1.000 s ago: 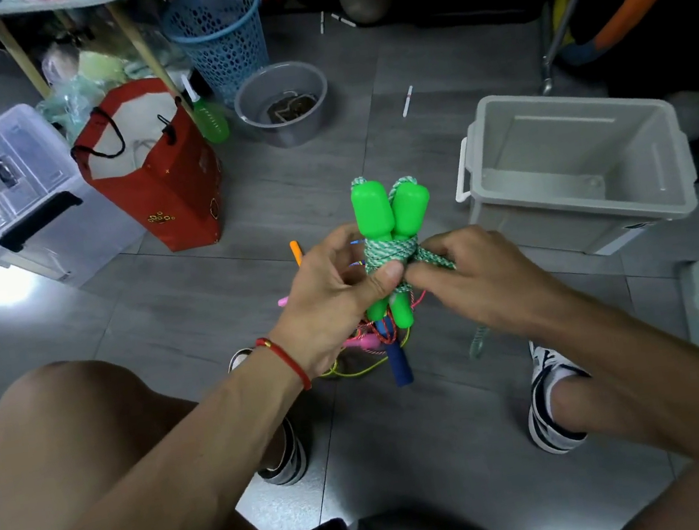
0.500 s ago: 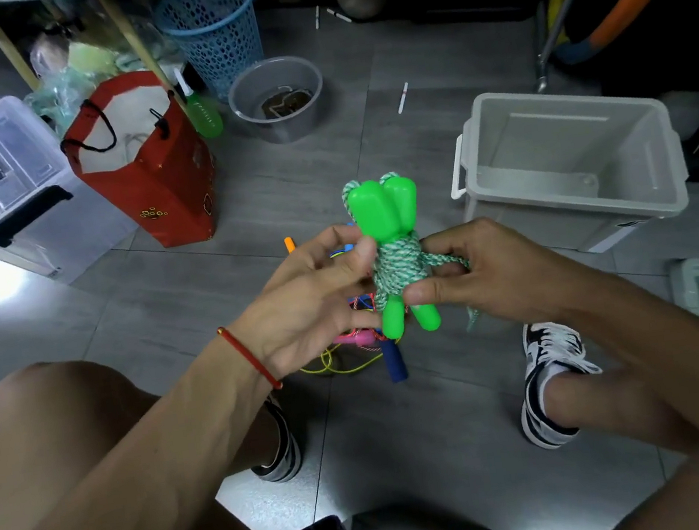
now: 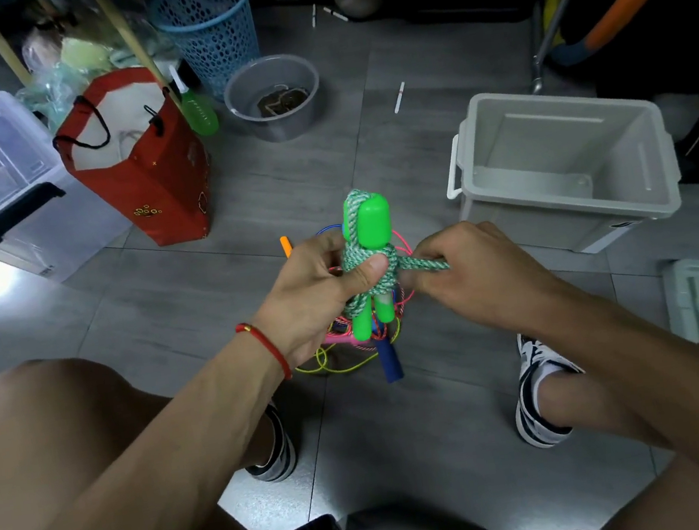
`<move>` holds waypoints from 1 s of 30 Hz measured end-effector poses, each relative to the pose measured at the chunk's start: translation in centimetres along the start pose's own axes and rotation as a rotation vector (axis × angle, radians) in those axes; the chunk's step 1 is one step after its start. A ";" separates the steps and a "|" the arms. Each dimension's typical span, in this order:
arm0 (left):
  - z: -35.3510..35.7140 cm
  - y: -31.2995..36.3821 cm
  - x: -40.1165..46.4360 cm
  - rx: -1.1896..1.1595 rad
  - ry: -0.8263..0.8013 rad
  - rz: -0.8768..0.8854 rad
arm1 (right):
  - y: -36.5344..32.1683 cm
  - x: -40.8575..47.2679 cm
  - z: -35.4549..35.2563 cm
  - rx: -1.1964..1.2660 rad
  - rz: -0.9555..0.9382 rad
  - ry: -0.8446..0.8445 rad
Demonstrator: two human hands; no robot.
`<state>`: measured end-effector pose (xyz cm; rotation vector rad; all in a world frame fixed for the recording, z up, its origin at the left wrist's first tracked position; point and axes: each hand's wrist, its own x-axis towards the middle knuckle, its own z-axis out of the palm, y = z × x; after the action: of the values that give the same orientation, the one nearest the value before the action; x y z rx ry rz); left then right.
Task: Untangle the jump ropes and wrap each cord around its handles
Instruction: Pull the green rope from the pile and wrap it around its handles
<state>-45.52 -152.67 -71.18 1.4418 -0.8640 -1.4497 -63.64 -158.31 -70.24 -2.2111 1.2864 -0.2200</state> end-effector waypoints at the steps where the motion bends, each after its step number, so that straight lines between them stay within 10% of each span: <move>1: 0.1 -0.1 0.1 -0.006 0.029 0.003 | 0.0 0.0 -0.1 0.008 0.000 -0.008; 20: 0.9 -0.4 -0.7 -0.301 0.152 -0.077 | -3.0 -1.0 1.0 -0.316 -0.273 0.219; 30: 2.5 -0.2 -0.6 -0.267 0.183 -0.090 | -3.5 -0.4 1.4 -0.395 -0.115 0.184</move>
<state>-48.10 -152.28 -70.93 1.3979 -0.4779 -1.4140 -60.68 -156.12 -69.43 -2.6558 1.3966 -0.2334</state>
